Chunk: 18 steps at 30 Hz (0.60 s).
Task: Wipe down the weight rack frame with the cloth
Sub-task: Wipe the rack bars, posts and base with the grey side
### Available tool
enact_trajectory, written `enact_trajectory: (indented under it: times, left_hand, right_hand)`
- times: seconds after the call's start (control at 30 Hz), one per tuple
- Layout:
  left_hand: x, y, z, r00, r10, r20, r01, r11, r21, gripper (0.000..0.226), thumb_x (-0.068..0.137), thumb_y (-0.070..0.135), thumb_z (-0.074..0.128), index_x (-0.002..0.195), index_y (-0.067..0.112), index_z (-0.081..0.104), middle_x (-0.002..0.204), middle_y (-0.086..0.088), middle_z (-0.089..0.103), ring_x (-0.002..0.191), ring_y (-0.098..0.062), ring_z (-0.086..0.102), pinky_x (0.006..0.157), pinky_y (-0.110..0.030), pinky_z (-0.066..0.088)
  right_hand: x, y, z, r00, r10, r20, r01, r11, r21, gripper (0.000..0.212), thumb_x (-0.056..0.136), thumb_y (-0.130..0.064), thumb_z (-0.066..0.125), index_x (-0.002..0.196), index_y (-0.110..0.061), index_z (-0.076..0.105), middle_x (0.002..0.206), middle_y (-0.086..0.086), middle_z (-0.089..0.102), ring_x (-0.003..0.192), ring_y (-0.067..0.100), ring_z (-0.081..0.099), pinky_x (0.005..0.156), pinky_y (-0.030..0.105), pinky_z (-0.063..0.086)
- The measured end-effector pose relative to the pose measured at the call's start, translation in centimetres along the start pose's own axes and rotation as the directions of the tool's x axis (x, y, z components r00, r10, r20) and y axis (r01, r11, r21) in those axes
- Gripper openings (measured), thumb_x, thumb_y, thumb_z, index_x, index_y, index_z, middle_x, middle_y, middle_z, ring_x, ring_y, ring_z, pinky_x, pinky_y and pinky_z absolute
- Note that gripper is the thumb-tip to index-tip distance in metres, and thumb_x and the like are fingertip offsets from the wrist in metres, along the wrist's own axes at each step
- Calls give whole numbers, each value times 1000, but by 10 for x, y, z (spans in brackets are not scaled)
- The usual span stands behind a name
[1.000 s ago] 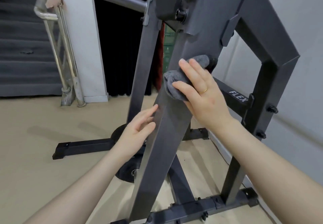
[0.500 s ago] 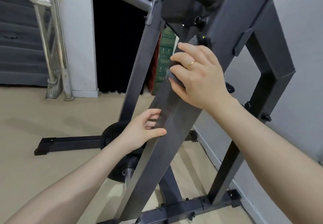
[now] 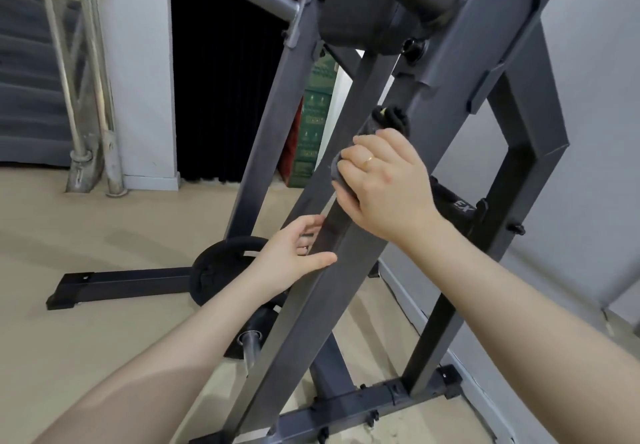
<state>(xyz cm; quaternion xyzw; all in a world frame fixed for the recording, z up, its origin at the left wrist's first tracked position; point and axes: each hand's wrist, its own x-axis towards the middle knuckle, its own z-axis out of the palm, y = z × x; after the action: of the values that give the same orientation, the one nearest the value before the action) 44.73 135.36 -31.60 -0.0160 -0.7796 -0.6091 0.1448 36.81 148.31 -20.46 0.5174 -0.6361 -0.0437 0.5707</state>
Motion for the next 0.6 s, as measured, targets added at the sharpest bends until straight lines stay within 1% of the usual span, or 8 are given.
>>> enact_trajectory:
  times: [0.07,0.13,0.2,0.27,0.33,0.4,0.5,0.6]
  left_hand:
    - [-4,-12,-2,1000,-3,0,3,1000,22,59,80,15,74,130,26,44,118,20,52,113,-2,50,96,-15,41]
    - [-13,-30,-5,999,-31,-24,32,998,44,65,77,18,76,133,23,44,114,16,56,107,-2,55,99,-26,43]
    - [-23,-44,-8,997,-71,-41,74,995,72,64,79,15,74,134,25,43,116,14,55,106,-3,54,102,-32,43]
    - [-28,-53,-10,994,-88,-63,93,993,78,59,80,13,73,130,30,45,119,14,55,106,-5,55,104,-35,42]
    - [-27,-53,-10,994,-72,-87,79,993,82,55,81,13,72,124,35,47,119,17,55,106,-2,55,104,-33,41]
    - [-26,-50,-7,994,-47,-98,54,996,65,54,81,13,71,120,42,46,120,18,55,105,2,55,104,-32,41]
    - [-25,-44,-4,991,22,-131,-19,1000,25,66,78,21,74,121,56,37,121,18,54,103,2,55,103,-32,42]
    - [-25,-43,2,989,60,-137,-58,998,19,83,70,40,71,123,74,18,123,17,51,108,-5,57,98,-25,43]
  right_hand:
    - [-28,-31,10,996,-55,67,50,996,69,28,89,-20,49,77,-5,69,80,8,66,86,31,63,87,40,41]
    - [-47,-51,15,976,-163,147,146,982,121,30,93,-21,47,81,-5,69,83,8,66,90,31,63,92,39,41]
    - [-43,-42,14,966,-222,136,205,971,124,32,97,-21,44,81,-6,67,83,7,66,89,30,64,97,37,39]
    - [-27,-18,6,984,-175,38,173,983,55,31,97,-20,45,78,-6,66,83,7,67,90,29,65,97,37,39]
    - [-11,8,5,992,-66,-109,64,998,-24,27,94,-20,51,79,-5,67,90,7,69,99,30,64,97,39,40]
    - [-18,5,12,978,48,-202,-46,999,13,23,92,-20,54,91,-3,70,104,10,68,112,31,56,97,43,39]
    - [-72,-36,33,982,108,-153,-84,984,157,33,92,-17,56,123,-7,57,132,11,47,133,31,31,97,42,33]
    - [-117,-54,38,999,39,-34,-31,979,203,48,89,-14,62,134,-15,43,140,7,36,139,26,20,104,40,30]
